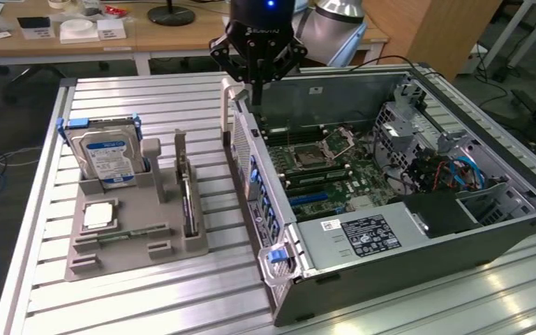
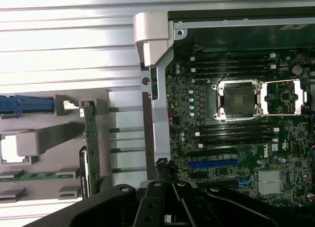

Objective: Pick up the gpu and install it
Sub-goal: 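Reach for the gpu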

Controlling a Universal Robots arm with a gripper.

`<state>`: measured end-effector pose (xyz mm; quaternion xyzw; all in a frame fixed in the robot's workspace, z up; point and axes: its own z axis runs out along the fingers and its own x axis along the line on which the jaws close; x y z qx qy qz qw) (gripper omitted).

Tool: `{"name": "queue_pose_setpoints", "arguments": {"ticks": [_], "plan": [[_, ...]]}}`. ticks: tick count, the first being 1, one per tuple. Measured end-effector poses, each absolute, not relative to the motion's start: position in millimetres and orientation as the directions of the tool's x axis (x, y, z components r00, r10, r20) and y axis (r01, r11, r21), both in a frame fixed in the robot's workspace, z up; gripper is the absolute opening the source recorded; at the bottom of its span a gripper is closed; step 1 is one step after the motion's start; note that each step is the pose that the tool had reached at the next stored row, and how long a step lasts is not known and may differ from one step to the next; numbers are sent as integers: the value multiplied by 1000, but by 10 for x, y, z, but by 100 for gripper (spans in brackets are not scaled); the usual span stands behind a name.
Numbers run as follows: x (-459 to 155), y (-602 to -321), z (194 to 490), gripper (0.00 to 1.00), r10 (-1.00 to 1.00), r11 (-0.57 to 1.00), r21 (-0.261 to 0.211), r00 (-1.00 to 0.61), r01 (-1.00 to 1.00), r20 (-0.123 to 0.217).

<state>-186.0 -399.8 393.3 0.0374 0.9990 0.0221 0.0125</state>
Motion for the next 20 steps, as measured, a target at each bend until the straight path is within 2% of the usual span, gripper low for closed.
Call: {"name": "queue_pose_setpoints", "arguments": {"ticks": [20], "plan": [[-1999, -4008, 3933, 11, 75, 996, 45, -997, 74, -23]]}}
